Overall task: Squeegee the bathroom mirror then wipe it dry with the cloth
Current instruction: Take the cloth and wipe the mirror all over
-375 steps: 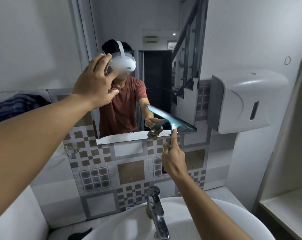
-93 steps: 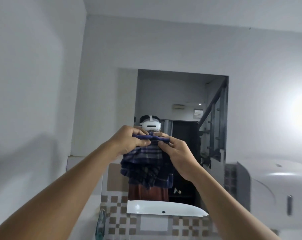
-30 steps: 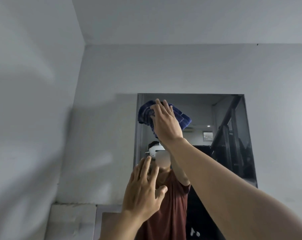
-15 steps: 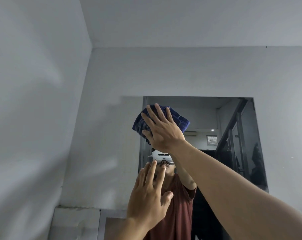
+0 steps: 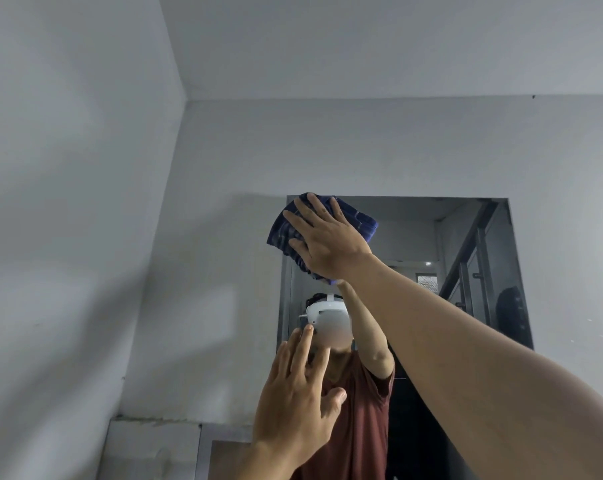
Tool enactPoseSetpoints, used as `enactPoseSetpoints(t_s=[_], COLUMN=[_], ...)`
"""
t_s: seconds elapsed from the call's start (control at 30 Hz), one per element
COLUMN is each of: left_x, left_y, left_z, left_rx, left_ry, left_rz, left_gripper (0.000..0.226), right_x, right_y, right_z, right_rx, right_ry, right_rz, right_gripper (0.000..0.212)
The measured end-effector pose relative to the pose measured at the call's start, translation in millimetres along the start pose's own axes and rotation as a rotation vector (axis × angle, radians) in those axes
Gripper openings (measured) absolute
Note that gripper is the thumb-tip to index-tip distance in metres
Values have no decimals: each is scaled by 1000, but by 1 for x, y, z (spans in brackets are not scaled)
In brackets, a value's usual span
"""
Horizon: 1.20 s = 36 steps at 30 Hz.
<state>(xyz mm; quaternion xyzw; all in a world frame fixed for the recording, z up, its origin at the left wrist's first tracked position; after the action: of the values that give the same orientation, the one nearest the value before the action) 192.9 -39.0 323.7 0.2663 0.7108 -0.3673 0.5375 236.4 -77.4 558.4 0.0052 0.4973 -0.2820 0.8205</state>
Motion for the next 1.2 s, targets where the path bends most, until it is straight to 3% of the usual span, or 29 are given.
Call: enactPoseSetpoints(t_s=[0.2, 0.47, 0.67, 1.2], left_x=[0, -16, -50, -53], left_y=[-1, -16, -21, -19], left_z=[0, -3, -16, -16], left_rx=[6, 3, 2, -10], left_ry=[-9, -18, -17, 15], left_rz=[-3, 5, -13, -48], left_gripper=[78, 66, 81, 90], right_x=[10, 46, 68, 115], right_y=[-5, -8, -11, -33], right_z=[22, 56, 80, 165], right_rx=[-51, -26, 15, -13], right_ry=[190, 273, 299, 497], right_rz=[81, 90, 29, 42], right_gripper=[59, 58, 74, 68])
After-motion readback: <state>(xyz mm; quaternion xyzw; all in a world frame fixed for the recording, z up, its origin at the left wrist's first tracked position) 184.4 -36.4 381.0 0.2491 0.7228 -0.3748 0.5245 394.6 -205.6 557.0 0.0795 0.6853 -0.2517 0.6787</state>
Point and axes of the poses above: each hand's wrist, its own x-axis away from the middle knuckle, its own y-axis out of the palm, z = x × y, the point moved 6 cm from there along -x, towards the middle knuckle, and after that the axes turned 3 degrees about z, right-handed, at the moved point
